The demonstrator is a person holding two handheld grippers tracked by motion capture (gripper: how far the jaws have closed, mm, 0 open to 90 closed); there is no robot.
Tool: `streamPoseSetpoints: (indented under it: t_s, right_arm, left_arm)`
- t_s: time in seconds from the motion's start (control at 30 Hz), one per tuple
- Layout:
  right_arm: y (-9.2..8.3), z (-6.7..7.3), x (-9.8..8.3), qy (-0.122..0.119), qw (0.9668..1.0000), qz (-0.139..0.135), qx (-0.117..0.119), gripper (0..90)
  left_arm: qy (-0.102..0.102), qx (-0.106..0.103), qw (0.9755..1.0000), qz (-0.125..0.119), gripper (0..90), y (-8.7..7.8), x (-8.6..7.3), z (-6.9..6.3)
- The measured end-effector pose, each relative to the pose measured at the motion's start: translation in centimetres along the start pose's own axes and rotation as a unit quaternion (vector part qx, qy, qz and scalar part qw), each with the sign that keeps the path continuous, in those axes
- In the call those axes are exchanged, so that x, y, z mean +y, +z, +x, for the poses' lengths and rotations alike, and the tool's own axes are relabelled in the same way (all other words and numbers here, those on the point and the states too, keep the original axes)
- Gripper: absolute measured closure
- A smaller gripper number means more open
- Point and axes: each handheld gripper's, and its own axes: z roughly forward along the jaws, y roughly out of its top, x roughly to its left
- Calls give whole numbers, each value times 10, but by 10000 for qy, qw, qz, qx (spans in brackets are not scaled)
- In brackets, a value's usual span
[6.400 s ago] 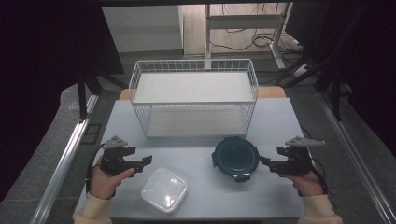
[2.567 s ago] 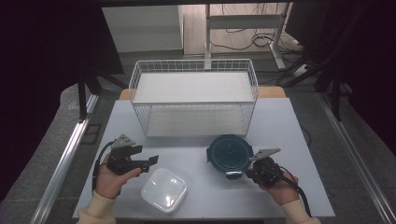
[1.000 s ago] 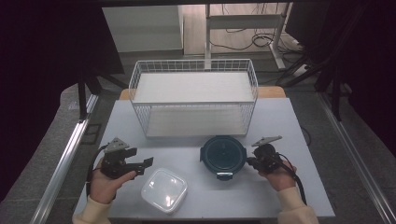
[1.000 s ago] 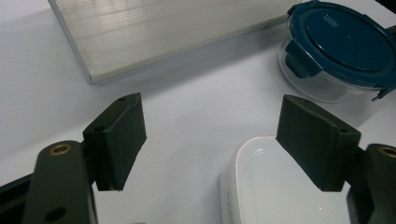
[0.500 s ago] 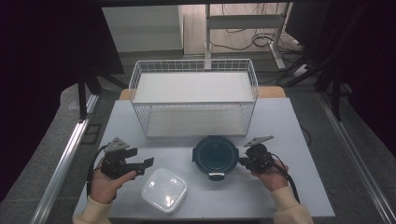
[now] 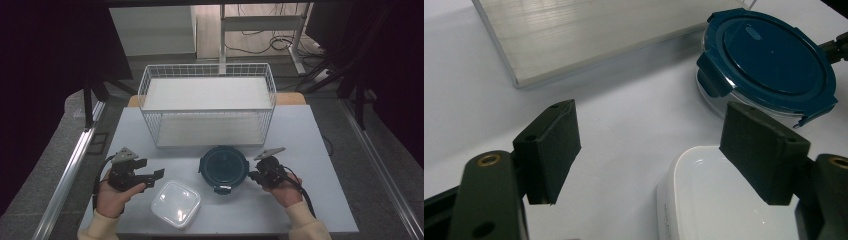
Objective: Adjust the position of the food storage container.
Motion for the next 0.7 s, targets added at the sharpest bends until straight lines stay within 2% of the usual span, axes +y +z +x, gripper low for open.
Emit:
streamPoseSetpoints:
  t_s: [0.27, 0.4, 0.47, 0.63, 0.7]
  right_arm:
    - [1, 6, 0, -83, 10000, -15, 30, 898]
    - [0, 3, -1, -61, 9999, -67, 114, 898]
    - [-3, 2, -2, -44, 9999, -117, 54, 898]
    - [-16, -8, -1, 149, 9993, -349, 3, 897]
    - [-19, -11, -2, 242, 9986, -466, 70, 895]
  left_arm:
    - [25, -26, 10000, 15, 232, 1, 0, -2]
    - [34, -48, 10000, 9, 231, 1, 0, -2]
    - [27, -76, 10000, -3, 230, 1, 0, -2]
    - [-44, -147, 9999, 6, 229, 2, -1, 3]
    - [-82, -191, 9998, 12, 227, 2, -1, 4]
